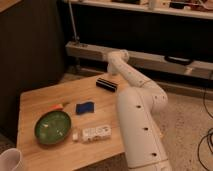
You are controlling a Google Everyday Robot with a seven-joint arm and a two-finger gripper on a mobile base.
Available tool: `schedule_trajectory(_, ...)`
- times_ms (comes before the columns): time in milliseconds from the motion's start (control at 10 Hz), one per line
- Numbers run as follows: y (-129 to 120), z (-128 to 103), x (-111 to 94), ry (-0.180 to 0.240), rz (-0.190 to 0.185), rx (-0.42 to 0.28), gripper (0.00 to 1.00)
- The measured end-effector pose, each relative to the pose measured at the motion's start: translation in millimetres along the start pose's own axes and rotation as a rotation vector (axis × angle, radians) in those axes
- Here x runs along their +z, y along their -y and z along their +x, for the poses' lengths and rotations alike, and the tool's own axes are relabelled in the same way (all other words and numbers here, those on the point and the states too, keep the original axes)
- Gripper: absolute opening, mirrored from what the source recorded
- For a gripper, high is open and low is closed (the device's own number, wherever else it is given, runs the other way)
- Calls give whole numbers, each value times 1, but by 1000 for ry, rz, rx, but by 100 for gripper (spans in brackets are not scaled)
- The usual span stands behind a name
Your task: Push the eraser across the table
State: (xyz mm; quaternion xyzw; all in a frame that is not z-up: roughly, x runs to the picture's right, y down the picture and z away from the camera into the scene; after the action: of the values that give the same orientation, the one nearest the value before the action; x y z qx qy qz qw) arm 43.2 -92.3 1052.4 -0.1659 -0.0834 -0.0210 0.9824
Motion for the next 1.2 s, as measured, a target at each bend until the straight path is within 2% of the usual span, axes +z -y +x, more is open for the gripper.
schedule_trajectory(300, 1, 0, 2, -14, -20, -97, 0)
schedule_trajectory(700, 4, 22, -10, -55, -20, -266, 0)
schedule_trajectory(900, 1, 28, -13, -44, -12, -320, 0)
schedule_trajectory(1200, -7, 11, -16, 18, -6, -420, 0)
